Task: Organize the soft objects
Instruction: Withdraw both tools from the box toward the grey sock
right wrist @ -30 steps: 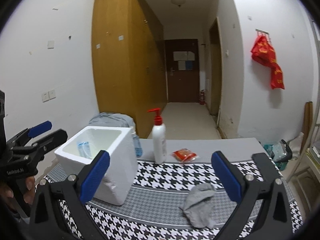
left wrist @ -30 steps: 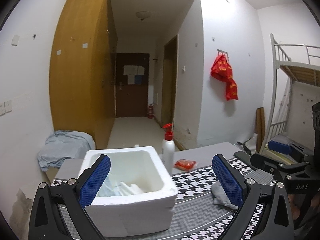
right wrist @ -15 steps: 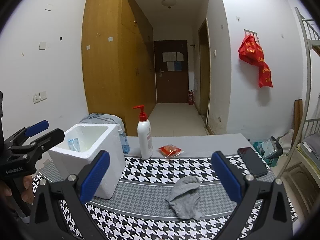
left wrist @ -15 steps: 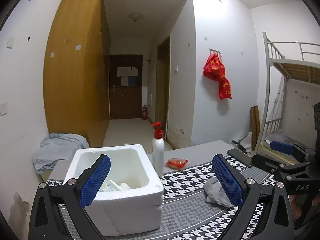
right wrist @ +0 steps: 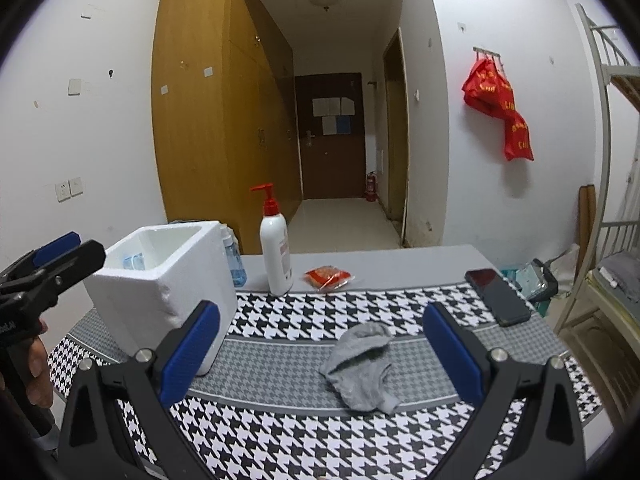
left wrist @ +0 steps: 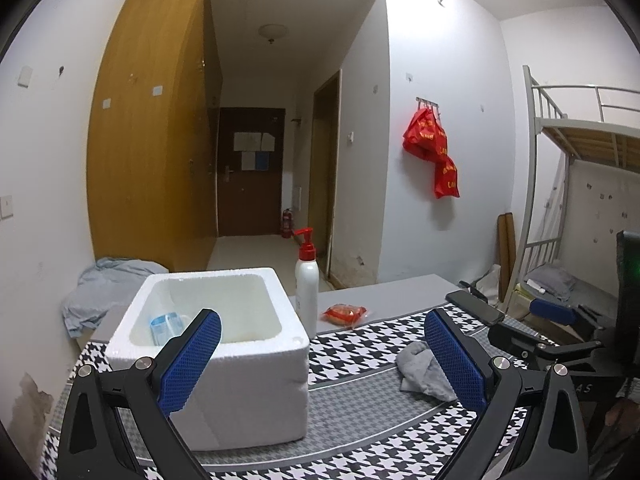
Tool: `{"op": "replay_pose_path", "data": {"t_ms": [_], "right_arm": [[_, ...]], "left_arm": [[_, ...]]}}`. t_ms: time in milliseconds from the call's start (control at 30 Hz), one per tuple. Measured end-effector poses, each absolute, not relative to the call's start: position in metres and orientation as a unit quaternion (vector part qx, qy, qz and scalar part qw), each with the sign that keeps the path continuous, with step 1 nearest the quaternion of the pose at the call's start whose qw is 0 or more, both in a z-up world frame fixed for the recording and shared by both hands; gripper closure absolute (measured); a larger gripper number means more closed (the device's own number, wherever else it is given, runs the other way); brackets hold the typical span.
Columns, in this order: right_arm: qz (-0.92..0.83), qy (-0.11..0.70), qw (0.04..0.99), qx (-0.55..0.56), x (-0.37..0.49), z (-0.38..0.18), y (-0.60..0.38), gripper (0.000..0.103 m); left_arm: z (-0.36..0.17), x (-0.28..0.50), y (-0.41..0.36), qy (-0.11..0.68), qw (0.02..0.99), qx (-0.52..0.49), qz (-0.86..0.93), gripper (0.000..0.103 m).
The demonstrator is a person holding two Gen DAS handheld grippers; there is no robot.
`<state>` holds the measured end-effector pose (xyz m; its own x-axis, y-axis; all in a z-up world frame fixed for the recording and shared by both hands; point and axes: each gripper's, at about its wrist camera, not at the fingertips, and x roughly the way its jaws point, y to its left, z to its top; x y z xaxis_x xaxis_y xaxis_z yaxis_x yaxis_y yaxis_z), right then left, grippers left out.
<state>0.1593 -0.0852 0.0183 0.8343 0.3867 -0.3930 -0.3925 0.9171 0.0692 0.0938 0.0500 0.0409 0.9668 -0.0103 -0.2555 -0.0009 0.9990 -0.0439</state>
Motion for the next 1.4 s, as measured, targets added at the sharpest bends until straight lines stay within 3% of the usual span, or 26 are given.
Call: {"op": "replay_pose_path", "data": {"t_ms": [433, 1400], "right_arm": [[0.188, 0.231, 0.954, -0.017, 0.164, -0.004, -0.101, 0.000], [0.164, 0.298, 0.940, -0.014, 0.193, -0.054, -0.160, 0.000]], "left_arm": [[0.019, 0.103, 0.040, 0.142, 0.989, -0.044, -0.010, 0.001], [-0.014, 0.192, -0.039, 0.242, 0.968, 0.006, -0.064, 0.001]]}}
